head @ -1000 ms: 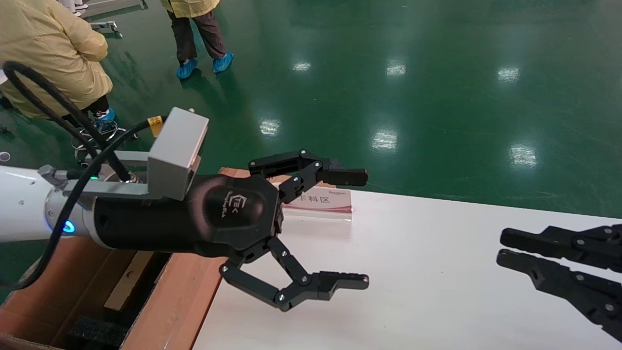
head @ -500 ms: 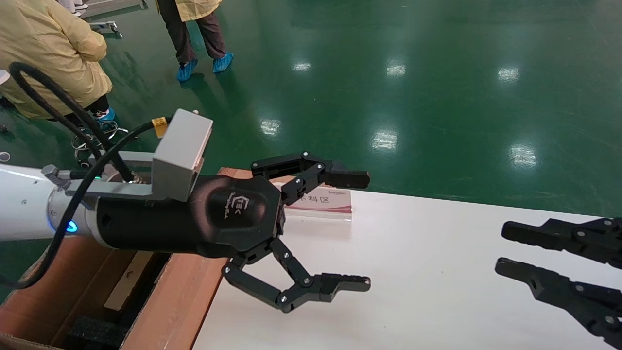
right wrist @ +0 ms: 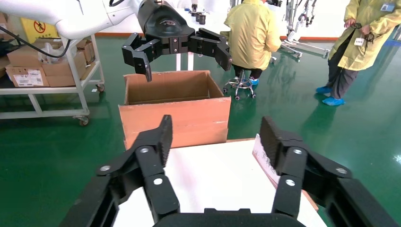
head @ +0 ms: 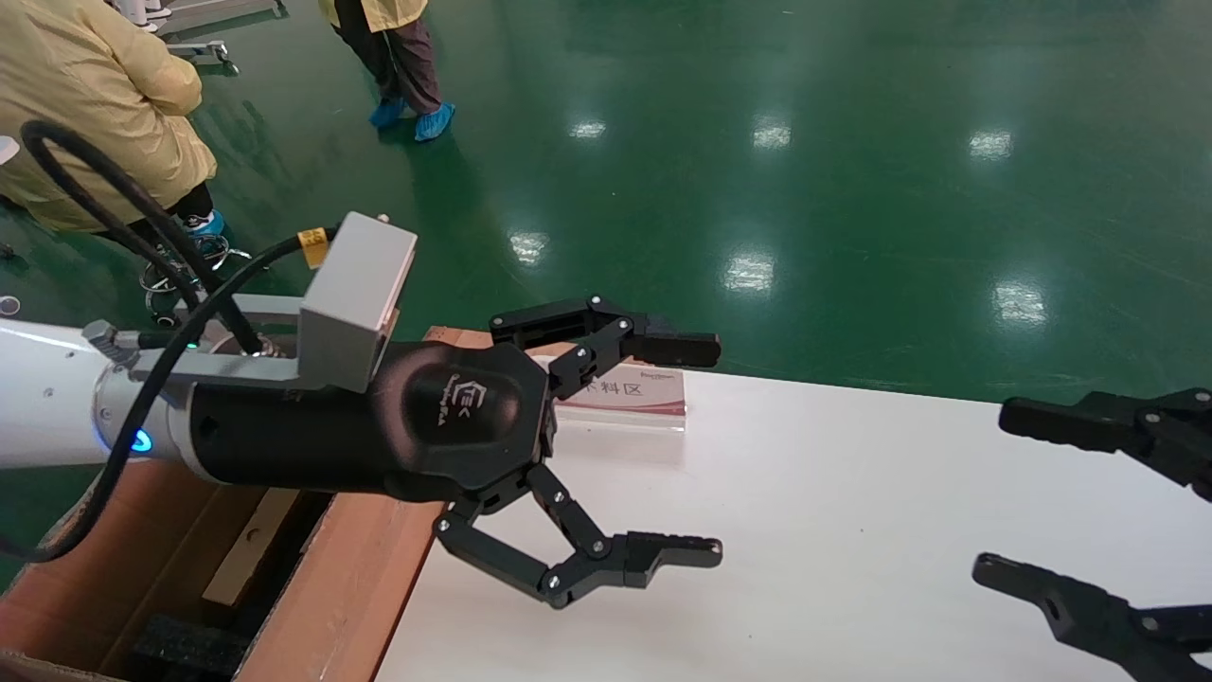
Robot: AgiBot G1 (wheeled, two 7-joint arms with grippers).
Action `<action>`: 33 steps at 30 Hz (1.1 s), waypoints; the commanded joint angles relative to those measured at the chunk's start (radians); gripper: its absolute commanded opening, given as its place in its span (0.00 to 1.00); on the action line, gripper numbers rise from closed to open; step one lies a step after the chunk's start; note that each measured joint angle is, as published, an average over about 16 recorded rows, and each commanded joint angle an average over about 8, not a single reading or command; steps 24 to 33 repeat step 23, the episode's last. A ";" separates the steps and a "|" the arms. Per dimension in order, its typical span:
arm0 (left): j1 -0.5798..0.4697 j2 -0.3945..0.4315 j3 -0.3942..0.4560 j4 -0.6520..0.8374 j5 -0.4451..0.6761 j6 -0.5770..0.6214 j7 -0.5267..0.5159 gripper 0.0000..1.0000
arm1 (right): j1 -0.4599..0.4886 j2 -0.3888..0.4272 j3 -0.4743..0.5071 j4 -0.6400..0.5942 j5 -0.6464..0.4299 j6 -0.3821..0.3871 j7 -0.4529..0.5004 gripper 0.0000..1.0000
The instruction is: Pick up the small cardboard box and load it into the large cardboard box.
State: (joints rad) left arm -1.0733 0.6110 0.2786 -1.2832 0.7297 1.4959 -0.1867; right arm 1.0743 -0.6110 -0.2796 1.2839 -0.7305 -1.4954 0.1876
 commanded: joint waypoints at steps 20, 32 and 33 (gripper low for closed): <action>-0.001 0.000 0.002 0.000 0.000 0.000 0.000 1.00 | 0.000 0.000 0.000 0.000 0.000 0.000 0.000 1.00; -0.002 0.000 0.002 0.000 0.000 0.000 0.000 1.00 | 0.000 0.000 0.000 0.000 0.000 0.000 0.000 1.00; -0.002 0.000 0.002 0.000 0.000 0.000 0.000 1.00 | 0.000 0.000 0.000 0.000 0.000 0.000 0.000 1.00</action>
